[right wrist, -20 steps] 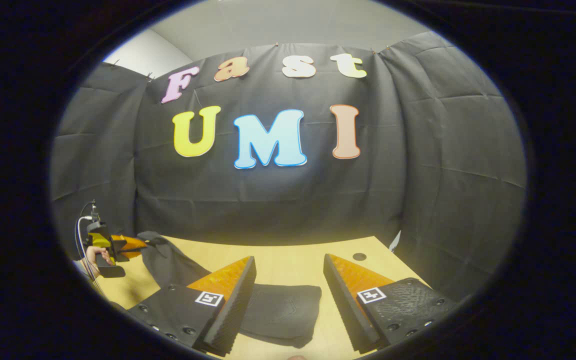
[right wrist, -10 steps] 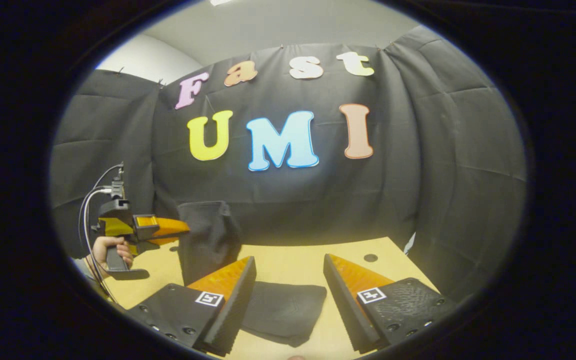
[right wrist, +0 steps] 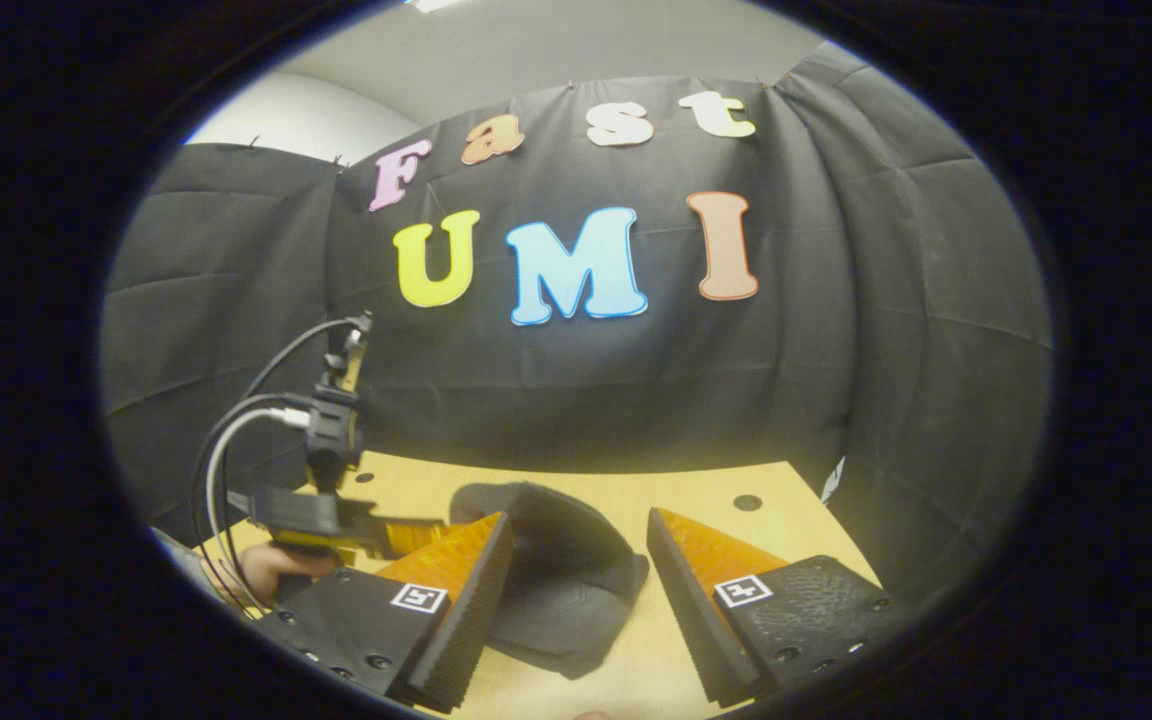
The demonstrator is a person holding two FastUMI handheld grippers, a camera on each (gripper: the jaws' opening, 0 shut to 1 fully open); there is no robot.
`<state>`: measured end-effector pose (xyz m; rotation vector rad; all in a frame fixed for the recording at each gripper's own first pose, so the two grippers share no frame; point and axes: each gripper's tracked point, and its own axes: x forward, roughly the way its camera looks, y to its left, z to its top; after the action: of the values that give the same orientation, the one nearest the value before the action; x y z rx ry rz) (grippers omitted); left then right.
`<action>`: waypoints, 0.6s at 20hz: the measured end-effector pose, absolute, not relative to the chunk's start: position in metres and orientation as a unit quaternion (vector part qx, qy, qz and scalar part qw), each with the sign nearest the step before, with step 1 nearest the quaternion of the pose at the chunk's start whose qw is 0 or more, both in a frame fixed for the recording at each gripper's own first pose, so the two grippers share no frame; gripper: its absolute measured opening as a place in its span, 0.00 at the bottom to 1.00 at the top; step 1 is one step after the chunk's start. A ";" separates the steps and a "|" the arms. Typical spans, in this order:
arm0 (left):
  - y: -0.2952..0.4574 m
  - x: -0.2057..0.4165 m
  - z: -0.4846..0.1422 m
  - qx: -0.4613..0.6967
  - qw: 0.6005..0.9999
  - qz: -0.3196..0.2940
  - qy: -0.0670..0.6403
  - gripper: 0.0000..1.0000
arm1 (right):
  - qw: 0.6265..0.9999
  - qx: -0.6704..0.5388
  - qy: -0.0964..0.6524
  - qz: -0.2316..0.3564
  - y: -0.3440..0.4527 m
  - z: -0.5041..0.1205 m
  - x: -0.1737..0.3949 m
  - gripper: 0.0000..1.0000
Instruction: Grasp the waist and the cuffs of the jeans and fold them to make the two legs overlap; first hold the waist and fold one-third of the jeans toward the cuffs, then hold the cuffs and fold the remaining one-third in the same direction to finish folding.
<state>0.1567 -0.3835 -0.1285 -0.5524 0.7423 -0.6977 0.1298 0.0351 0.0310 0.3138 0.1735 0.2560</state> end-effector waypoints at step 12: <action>-0.419 0.113 -0.170 -0.234 0.862 -0.281 0.352 0.57 | 0.972 0.146 0.090 0.162 0.008 0.012 0.114 0.80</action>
<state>0.1132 -0.4188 -0.1696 -0.4909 0.7378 -0.5897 0.1135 0.0077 0.0117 0.2956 0.1823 0.3281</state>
